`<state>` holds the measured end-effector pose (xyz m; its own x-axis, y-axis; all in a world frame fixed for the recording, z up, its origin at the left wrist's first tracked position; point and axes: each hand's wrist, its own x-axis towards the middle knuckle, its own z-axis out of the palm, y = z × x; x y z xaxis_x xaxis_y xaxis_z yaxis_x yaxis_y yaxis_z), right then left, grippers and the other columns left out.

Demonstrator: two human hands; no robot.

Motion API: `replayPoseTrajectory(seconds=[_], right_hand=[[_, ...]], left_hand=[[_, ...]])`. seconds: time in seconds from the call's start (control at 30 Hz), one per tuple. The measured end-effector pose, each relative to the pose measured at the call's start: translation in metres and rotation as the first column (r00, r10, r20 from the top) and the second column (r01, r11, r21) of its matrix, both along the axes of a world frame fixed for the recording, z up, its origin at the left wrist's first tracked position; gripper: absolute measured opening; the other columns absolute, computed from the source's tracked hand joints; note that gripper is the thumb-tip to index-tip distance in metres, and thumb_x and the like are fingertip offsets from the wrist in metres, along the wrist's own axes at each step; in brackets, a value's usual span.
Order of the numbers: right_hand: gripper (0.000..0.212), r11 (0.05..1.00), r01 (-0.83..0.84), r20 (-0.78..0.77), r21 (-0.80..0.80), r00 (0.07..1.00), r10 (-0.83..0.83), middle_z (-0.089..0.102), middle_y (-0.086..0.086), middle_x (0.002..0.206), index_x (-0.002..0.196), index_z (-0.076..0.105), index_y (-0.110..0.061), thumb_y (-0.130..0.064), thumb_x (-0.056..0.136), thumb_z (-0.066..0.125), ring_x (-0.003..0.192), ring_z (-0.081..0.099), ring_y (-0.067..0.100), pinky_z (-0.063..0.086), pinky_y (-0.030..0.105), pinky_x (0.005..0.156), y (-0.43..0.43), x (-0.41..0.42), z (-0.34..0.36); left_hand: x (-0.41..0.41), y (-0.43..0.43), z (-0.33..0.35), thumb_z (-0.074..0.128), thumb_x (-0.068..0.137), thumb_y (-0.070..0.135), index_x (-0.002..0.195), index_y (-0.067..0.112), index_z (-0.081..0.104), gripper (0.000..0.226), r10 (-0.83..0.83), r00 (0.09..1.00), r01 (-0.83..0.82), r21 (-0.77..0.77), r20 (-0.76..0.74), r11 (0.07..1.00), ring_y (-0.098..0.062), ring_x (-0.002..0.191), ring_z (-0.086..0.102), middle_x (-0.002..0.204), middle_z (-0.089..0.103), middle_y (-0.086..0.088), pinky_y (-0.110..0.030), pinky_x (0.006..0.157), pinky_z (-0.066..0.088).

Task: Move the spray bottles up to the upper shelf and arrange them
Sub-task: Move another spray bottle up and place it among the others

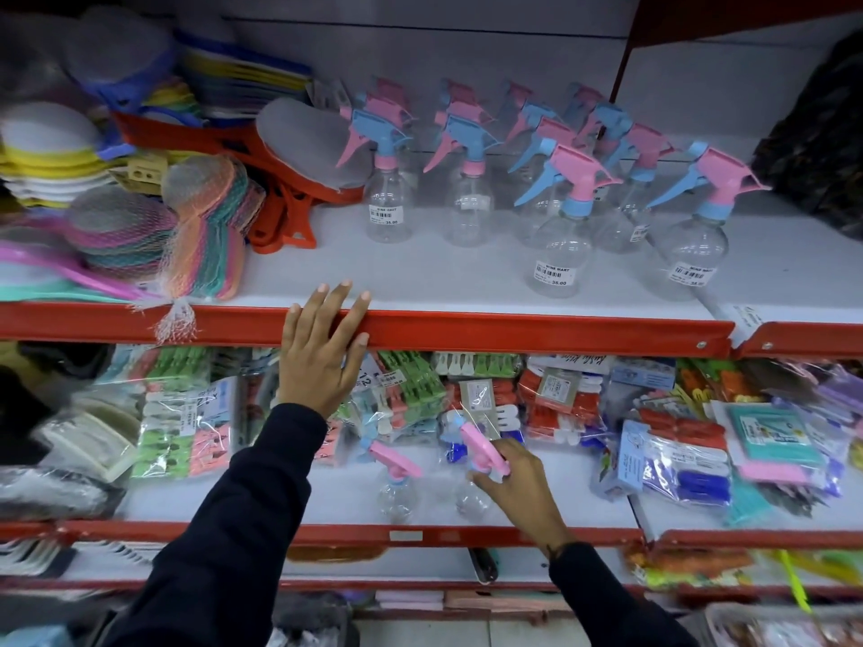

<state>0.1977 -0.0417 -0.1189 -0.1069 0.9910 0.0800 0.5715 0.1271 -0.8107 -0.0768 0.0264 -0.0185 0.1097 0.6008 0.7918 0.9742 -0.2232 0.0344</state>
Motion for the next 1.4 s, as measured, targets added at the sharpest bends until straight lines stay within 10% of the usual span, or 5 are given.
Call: replayPoseTrajectory(seconds=[0.13,0.47,0.87,1.4], right_hand=[[0.035,0.981,0.067,-0.143,0.183,0.989,-0.041,0.062,-0.012,0.087,0.091,0.056,-0.042,-0.024,0.071,0.079,0.075,0.055,-0.006,0.042,0.007,0.061,-0.011,0.006,0.062],[0.025,0.744,0.36,-0.449,0.563,0.889,-0.09,0.065,-0.02,0.083,0.092,0.061,-0.042,-0.05,0.071,0.072,0.076,0.059,0.009,0.051,0.026,0.067,0.019,-0.011,0.234],[0.03,0.747,0.359,-0.3,0.559,0.928,-0.222,0.064,0.009,0.093,0.099,0.063,-0.009,-0.028,0.078,0.075,0.078,0.058,0.022,0.043,0.025,0.066,0.124,-0.067,0.229],[0.029,0.79,0.361,-0.318,0.497,0.922,-0.221,0.069,0.008,0.108,0.113,0.063,-0.008,-0.02,0.086,0.066,0.096,0.062,0.018,0.051,0.035,0.086,0.124,-0.072,0.225]], left_hand=[[0.001,0.0,-0.001,0.037,0.097,0.034,0.141,0.026,0.038,0.044,-0.009,1.0,0.009,0.013,0.01,1.0,-0.022,0.137,0.03,0.142,0.048,-0.007,-0.034,0.116,0.007],[0.001,0.0,-0.001,0.028,0.099,0.039,0.143,0.029,0.034,0.045,-0.006,0.999,0.009,-0.069,0.037,0.998,-0.022,0.138,0.028,0.143,0.046,-0.004,-0.033,0.117,0.003],[0.0,-0.002,0.003,0.025,0.101,0.039,0.139,0.028,0.039,0.043,-0.028,0.999,0.032,-0.078,0.046,0.996,-0.021,0.135,0.034,0.14,0.05,-0.004,-0.034,0.115,0.01],[-0.002,0.001,0.0,0.027,0.1,0.038,0.142,0.03,0.035,0.043,-0.013,1.0,0.014,-0.029,0.012,0.999,-0.019,0.138,0.03,0.145,0.039,0.002,-0.034,0.116,0.009]])
